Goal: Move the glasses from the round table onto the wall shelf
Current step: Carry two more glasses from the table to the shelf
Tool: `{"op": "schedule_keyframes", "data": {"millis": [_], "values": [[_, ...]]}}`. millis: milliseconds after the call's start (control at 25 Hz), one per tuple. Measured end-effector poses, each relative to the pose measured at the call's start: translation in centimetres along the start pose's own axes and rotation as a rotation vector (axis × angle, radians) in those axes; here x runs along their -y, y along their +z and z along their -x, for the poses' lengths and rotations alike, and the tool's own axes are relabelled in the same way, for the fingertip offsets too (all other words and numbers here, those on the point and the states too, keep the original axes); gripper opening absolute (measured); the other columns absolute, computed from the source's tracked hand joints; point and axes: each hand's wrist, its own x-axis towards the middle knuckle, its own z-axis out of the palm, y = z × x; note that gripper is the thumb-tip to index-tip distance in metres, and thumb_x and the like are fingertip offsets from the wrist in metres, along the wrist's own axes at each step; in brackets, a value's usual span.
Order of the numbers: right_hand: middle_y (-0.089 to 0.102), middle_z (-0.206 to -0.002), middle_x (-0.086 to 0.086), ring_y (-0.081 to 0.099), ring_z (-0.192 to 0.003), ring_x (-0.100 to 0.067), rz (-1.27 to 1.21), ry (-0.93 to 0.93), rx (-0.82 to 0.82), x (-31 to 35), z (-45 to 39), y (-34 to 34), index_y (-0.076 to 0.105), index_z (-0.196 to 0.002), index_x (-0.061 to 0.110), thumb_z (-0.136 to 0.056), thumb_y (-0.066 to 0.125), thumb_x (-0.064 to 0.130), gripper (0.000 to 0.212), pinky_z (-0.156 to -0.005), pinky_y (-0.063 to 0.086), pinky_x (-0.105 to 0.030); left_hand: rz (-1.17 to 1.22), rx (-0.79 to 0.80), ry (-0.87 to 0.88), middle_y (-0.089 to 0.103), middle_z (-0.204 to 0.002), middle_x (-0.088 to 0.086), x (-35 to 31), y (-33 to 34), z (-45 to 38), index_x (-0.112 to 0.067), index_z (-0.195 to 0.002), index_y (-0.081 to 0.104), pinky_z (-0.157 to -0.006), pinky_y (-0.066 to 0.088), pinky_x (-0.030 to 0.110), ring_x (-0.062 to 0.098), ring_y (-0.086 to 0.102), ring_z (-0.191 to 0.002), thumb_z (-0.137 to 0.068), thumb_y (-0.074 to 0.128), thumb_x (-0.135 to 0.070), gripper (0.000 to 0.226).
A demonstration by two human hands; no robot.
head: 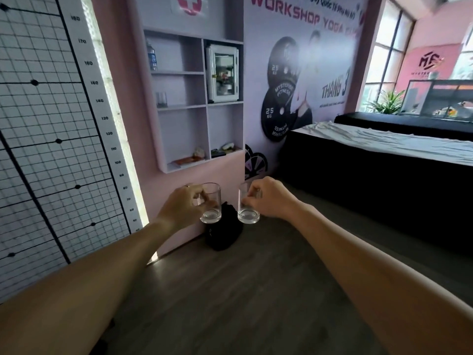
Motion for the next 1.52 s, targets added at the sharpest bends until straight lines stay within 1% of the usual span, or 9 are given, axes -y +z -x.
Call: {"op": "schedule_keyframes", "data": {"millis": [160,360,600,800,960,1040,1160,1280,1520], "values": [[0.061,-0.074,0.005,0.058,-0.072,-0.012,0.016,-0.032,0.048,-5.2,-7.5,-1.3,0.066,-0.073,0.019,-0.079,0.076,0.034,0.019,-0.063,0.041,-0.025,-0.021,-0.062,-0.018,0.073,-0.093,0.003,0.8,3.5,-7.3,-0.02,-0.079,0.069,-0.083,0.053,0.045,0.023,0.068,-0.091,-0.079,0.079,-0.033,0.017],[0.065,-0.084,-0.002,0.061,-0.078,-0.017,-0.001,-0.054,0.072,-10.2,-15.2,-0.8,0.068,-0.077,0.018,-0.081,0.075,0.036,0.02,-0.067,0.046,-0.028,-0.032,-0.101,-0.046,0.073,-0.091,0.004,2.4,6.5,-13.9,-0.018,-0.079,0.069,-0.081,0.054,0.044,0.024,0.068,-0.088,-0.078,0.081,-0.031,0.017],[0.062,-0.084,-0.002,0.06,-0.076,-0.017,-0.031,-0.083,0.131,-14.2,-23.0,2.1,0.063,-0.071,0.023,-0.082,0.074,0.035,0.02,-0.068,0.047,-0.029,-0.067,-0.102,-0.079,0.073,-0.095,0.001,7.0,9.0,-20.9,-0.023,-0.076,0.068,-0.086,0.054,0.043,0.019,0.068,-0.091,-0.077,0.08,-0.035,0.017],[0.065,-0.082,-0.002,0.062,-0.078,-0.018,-0.01,-0.107,0.134,-16.0,-31.6,3.8,0.067,-0.072,0.02,-0.081,0.074,0.032,0.016,-0.07,0.044,-0.026,-0.069,-0.1,-0.079,0.072,-0.088,-0.006,11.9,9.9,-27.9,-0.025,-0.073,0.067,-0.083,0.055,0.042,0.015,0.069,-0.086,-0.078,0.078,-0.035,0.016],[0.066,-0.079,0.0,0.063,-0.075,-0.016,-0.03,-0.129,0.119,-16.3,-39.9,4.4,0.07,-0.077,0.016,-0.082,0.075,0.032,0.018,-0.069,0.048,-0.027,-0.099,-0.156,-0.061,0.072,-0.091,0.0,15.8,9.4,-35.1,-0.019,-0.074,0.067,-0.082,0.053,0.041,0.02,0.067,-0.085,-0.079,0.08,-0.029,0.016],[0.065,-0.077,0.003,0.063,-0.074,-0.014,-0.028,-0.148,0.126,-16.6,-44.2,4.8,0.068,-0.077,0.016,-0.082,0.076,0.032,0.019,-0.069,0.048,-0.028,-0.116,-0.181,-0.035,0.07,-0.086,-0.004,17.5,9.1,-38.7,-0.015,-0.074,0.067,-0.078,0.051,0.038,0.018,0.064,-0.08,-0.078,0.08,-0.026,0.017],[0.062,-0.077,0.004,0.06,-0.071,-0.012,-0.031,-0.182,0.068,-16.9,-50.1,5.2,0.069,-0.079,0.016,-0.081,0.076,0.035,0.02,-0.064,0.045,-0.025,-0.152,-0.236,-0.016,0.064,-0.077,-0.01,19.7,8.5,-43.7,-0.019,-0.073,0.065,-0.069,0.045,0.031,0.015,0.059,-0.072,-0.081,0.078,-0.029,0.018],[0.061,-0.08,0.005,0.058,-0.07,-0.011,-0.03,-0.251,0.063,-17.2,-54.6,6.0,0.064,-0.075,0.022,-0.082,0.075,0.036,0.019,-0.06,0.043,-0.025,-0.177,-0.239,-0.045,0.067,-0.081,-0.001,21.7,8.0,-47.6,-0.017,-0.076,0.065,-0.072,0.049,0.035,0.02,0.061,-0.077,-0.084,0.075,-0.033,0.02],[0.063,-0.088,-0.002,0.062,-0.077,-0.017,-0.056,-0.343,0.114,-18.9,-64.3,7.8,0.066,-0.076,0.022,-0.083,0.074,0.036,0.017,-0.069,0.05,-0.031,-0.26,-0.306,-0.014,0.068,-0.084,0.006,25.9,8.2,-54.6,-0.017,-0.079,0.065,-0.076,0.051,0.04,0.025,0.063,-0.079,-0.082,0.078,-0.025,0.015]]}}
